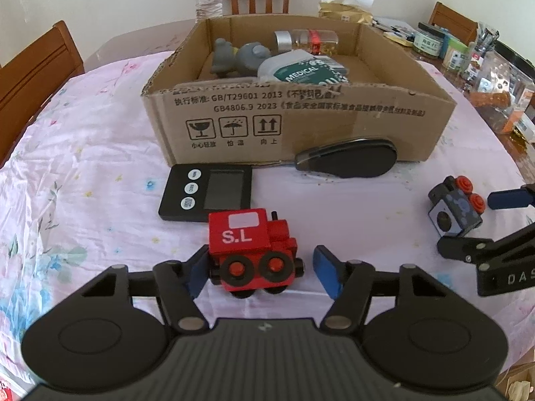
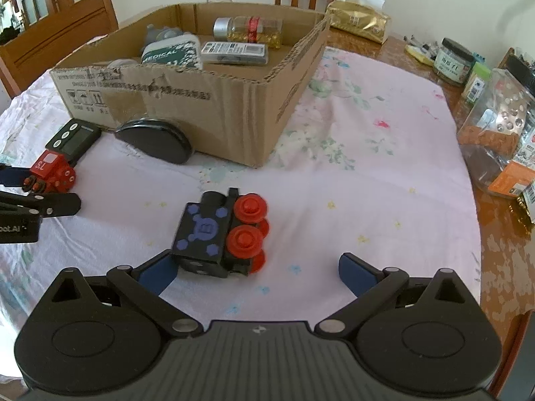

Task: Organize rigid objects
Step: 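Grasp the black red-wheeled train with the right gripper while the left grasps the red S.L train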

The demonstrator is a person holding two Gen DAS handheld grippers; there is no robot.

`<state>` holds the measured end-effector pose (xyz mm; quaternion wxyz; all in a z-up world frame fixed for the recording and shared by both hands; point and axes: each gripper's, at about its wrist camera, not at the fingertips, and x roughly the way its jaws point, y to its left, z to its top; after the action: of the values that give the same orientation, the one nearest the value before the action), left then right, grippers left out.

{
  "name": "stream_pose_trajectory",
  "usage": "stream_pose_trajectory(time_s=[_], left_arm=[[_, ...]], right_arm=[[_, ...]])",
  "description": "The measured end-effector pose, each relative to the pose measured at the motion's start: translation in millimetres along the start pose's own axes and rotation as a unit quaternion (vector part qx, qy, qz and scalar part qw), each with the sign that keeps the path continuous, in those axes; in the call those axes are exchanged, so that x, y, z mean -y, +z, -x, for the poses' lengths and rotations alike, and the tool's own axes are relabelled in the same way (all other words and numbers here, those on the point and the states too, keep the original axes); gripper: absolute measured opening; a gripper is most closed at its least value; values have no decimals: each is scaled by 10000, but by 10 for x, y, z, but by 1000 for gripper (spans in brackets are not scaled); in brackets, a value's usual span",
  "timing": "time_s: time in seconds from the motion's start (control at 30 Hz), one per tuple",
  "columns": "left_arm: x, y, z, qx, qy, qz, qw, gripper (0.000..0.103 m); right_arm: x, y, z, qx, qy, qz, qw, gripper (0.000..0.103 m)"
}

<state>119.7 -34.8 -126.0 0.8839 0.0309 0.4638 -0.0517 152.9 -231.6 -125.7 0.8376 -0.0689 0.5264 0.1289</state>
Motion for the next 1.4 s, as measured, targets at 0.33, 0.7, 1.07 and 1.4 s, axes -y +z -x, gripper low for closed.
stream_pose_trajectory(time_s=[0.33, 0.7, 1.07, 1.4], left_arm=[[-14, 13, -2, -14, -70, -77, 9999, 65], [-9, 16, -7, 4, -70, -97, 9999, 65], [11, 60, -5, -51, -157, -369, 9992, 56], [-29, 162, 172, -158, -472, -879, 9949, 56]], right_arm=[[-358, 56, 18, 258, 291, 449, 9982, 85], [-240, 128, 17, 269, 30, 160, 9995, 62], [-249, 155, 48, 214, -36, 295, 9993, 55], [-158, 201, 231, 265, 43, 525, 9983, 55]])
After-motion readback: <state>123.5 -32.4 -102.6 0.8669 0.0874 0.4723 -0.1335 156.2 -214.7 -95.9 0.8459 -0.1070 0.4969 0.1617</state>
